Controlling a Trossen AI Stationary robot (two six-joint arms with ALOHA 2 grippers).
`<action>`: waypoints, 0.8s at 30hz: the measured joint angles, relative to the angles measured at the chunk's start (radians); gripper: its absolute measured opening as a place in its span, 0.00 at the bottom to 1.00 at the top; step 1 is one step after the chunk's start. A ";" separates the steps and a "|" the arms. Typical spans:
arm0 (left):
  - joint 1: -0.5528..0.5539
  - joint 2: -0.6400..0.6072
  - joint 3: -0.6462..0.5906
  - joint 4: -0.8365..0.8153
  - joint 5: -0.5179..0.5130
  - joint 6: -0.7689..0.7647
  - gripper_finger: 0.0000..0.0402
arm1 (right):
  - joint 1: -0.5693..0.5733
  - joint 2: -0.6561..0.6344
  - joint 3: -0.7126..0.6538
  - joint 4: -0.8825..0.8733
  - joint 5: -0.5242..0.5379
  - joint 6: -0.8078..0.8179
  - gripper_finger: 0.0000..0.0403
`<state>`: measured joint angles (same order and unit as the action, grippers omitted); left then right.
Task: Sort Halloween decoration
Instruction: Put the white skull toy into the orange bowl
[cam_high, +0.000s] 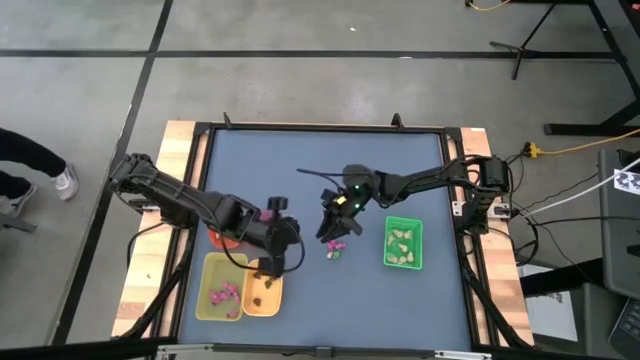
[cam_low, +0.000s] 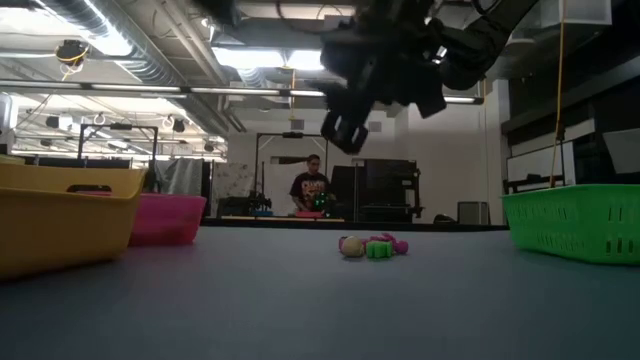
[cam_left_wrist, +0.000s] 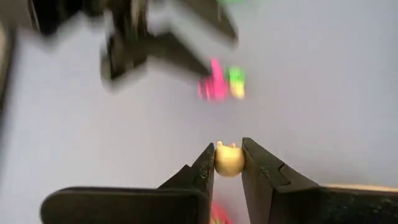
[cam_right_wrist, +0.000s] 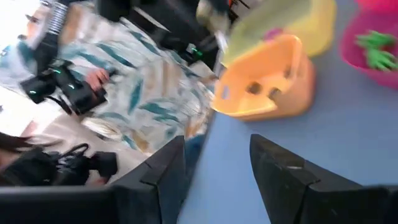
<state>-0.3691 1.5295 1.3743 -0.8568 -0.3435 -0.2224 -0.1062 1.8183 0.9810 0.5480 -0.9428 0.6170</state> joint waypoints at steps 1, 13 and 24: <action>-0.003 0.000 0.000 -0.056 0.018 -0.039 0.10 | 0.000 0.000 0.000 -0.032 0.011 -0.021 0.44; -0.055 0.000 -0.026 -0.563 0.077 -0.435 0.10 | 0.001 0.000 0.000 -0.202 0.231 -0.155 0.45; -0.080 0.001 -0.197 -0.598 0.076 -0.457 0.10 | 0.001 0.000 0.000 -0.211 0.280 -0.163 0.45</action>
<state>-0.4488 1.5303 1.1773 -1.4545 -0.2676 -0.6797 -0.1051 1.8183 0.9810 0.3374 -0.6628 0.4543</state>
